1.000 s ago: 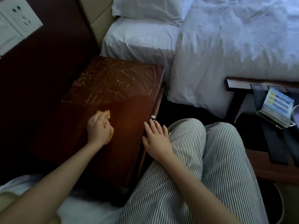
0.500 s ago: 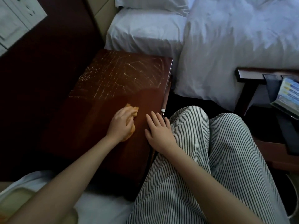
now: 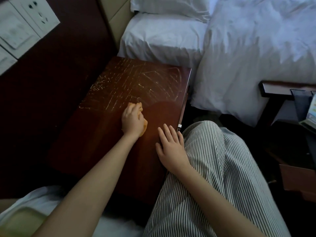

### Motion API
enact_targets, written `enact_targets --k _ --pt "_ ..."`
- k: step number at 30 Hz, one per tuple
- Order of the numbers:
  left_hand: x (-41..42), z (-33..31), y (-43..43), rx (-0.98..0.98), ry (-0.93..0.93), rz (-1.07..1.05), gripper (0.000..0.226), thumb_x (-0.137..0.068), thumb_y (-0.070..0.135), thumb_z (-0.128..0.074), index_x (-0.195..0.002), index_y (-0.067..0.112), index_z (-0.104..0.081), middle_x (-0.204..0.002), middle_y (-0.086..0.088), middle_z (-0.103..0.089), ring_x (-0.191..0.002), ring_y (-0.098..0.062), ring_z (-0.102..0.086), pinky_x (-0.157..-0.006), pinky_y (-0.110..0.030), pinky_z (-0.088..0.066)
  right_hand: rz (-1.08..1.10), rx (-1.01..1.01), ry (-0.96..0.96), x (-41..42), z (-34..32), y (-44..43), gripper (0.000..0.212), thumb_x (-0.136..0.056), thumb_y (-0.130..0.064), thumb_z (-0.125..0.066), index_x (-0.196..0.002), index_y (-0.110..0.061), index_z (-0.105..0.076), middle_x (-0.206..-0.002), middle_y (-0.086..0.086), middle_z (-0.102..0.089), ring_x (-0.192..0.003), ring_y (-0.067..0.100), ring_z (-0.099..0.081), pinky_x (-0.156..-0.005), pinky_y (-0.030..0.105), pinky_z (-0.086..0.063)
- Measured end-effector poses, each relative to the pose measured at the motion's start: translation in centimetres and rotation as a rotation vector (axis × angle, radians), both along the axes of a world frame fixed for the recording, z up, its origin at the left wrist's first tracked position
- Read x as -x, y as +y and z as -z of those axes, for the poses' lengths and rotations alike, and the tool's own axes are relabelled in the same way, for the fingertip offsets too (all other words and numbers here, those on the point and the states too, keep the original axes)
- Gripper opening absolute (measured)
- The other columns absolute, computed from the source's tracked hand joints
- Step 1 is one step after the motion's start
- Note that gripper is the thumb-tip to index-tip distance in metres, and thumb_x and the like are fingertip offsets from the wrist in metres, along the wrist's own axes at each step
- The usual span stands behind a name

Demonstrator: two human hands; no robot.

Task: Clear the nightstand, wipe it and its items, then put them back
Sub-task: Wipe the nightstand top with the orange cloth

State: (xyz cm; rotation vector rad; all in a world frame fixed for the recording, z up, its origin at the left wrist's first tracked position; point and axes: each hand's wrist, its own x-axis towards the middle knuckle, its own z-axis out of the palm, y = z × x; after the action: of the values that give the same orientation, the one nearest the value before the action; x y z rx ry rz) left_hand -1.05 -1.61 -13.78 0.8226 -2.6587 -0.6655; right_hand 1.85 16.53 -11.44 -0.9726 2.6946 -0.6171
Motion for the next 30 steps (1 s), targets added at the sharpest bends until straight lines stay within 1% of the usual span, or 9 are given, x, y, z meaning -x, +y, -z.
enact_targets --k 6,8,10,12,13,18,24,27,30 --pt "-4.9 -0.5 1.0 -0.012 -0.016 0.404 0.034 -0.091 0.010 -0.051 -0.121 0.022 -0.060 -0.133 0.001 -0.052 -0.129 -0.016 -0.039 -0.108 -0.033 -0.032 -0.026 -0.027 -0.031 0.4 0.3 0.2 0.055 -0.102 -0.035 -0.027 -0.152 -0.022 -0.008 -0.159 0.000 0.001 -0.145 0.017 0.010 -0.110 0.034 0.017" --pt "-7.2 -0.6 -0.1 -0.004 -0.001 0.327 0.033 -0.091 0.009 -0.051 -0.120 0.021 -0.060 -0.132 0.001 -0.052 -0.128 -0.016 -0.039 -0.110 -0.037 -0.029 -0.032 -0.017 -0.022 0.7 0.7 0.2 0.055 -0.100 -0.039 -0.021 -0.151 -0.022 -0.012 -0.159 0.001 -0.004 -0.146 0.018 0.007 -0.109 0.034 0.019" --pt "-8.2 -0.6 -1.4 0.021 0.006 0.133 0.032 -0.092 0.008 -0.049 -0.120 0.017 -0.060 -0.131 -0.001 -0.053 -0.128 -0.017 -0.038 -0.112 -0.042 -0.026 -0.045 0.005 0.028 1.4 0.9 0.0 0.060 -0.093 -0.041 -0.016 -0.149 -0.019 -0.026 -0.156 0.004 -0.021 -0.146 0.022 -0.008 -0.110 0.037 0.015" --pt "-7.7 -0.6 -2.3 0.032 0.012 -0.023 0.030 -0.092 0.009 -0.047 -0.119 0.014 -0.060 -0.131 -0.003 -0.053 -0.129 -0.020 -0.038 -0.113 -0.044 -0.025 -0.068 0.004 0.091 2.4 1.0 -0.2 0.058 -0.091 -0.038 -0.025 -0.141 -0.016 -0.043 -0.146 0.006 -0.042 -0.139 0.027 -0.030 -0.111 0.042 0.004" --pt "-6.9 -0.6 -2.4 0.033 0.017 -0.076 0.030 -0.092 0.009 -0.047 -0.119 0.013 -0.060 -0.131 -0.004 -0.053 -0.128 -0.021 -0.039 -0.111 -0.044 -0.027 -0.072 0.002 0.119 2.9 1.2 -0.2 0.056 -0.091 -0.037 -0.027 -0.139 -0.015 -0.045 -0.144 0.007 -0.045 -0.137 0.027 -0.034 -0.111 0.043 0.000" --pt "-2.0 -0.5 -0.5 0.027 0.017 -0.200 0.035 -0.091 0.009 -0.048 -0.125 0.015 -0.057 -0.134 -0.005 -0.051 -0.129 -0.024 -0.038 -0.109 -0.041 -0.030 -0.133 0.013 0.077 3.5 1.0 0.0 0.066 -0.089 -0.044 -0.012 -0.147 -0.018 -0.032 -0.154 0.004 -0.027 -0.144 0.023 -0.016 -0.111 0.037 0.011" --pt "0.8 -0.6 3.2 0.030 0.000 0.097 0.036 -0.093 0.010 -0.046 -0.127 0.016 -0.056 -0.135 -0.006 -0.050 -0.132 -0.023 -0.035 -0.110 -0.034 -0.026 -0.306 -0.150 0.188 5.7 0.9 1.9 0.066 -0.089 -0.045 -0.016 -0.145 -0.016 -0.036 -0.150 0.005 -0.035 -0.139 0.024 -0.031 -0.114 0.044 0.000" --pt "-1.2 -0.8 3.9 0.004 0.007 0.272 0.031 -0.091 0.011 -0.049 -0.119 0.018 -0.061 -0.132 -0.003 -0.052 -0.130 -0.019 -0.038 -0.106 -0.029 -0.027 -0.331 -0.213 0.152 6.3 1.7 3.6 0.081 -0.079 -0.058 0.004 -0.151 -0.022 -0.009 -0.159 -0.002 -0.005 -0.146 0.016 -0.001 -0.113 0.036 0.013" --pt "-5.0 -0.8 3.8 0.003 0.002 0.357 0.030 -0.092 0.011 -0.050 -0.118 0.019 -0.062 -0.131 0.000 -0.053 -0.128 -0.017 -0.040 -0.109 -0.027 -0.022 -0.281 -0.220 0.084 6.1 1.8 4.7 0.085 -0.078 -0.065 0.004 -0.151 -0.023 0.001 -0.158 -0.003 0.009 -0.145 0.015 0.012 -0.111 0.036 0.018"
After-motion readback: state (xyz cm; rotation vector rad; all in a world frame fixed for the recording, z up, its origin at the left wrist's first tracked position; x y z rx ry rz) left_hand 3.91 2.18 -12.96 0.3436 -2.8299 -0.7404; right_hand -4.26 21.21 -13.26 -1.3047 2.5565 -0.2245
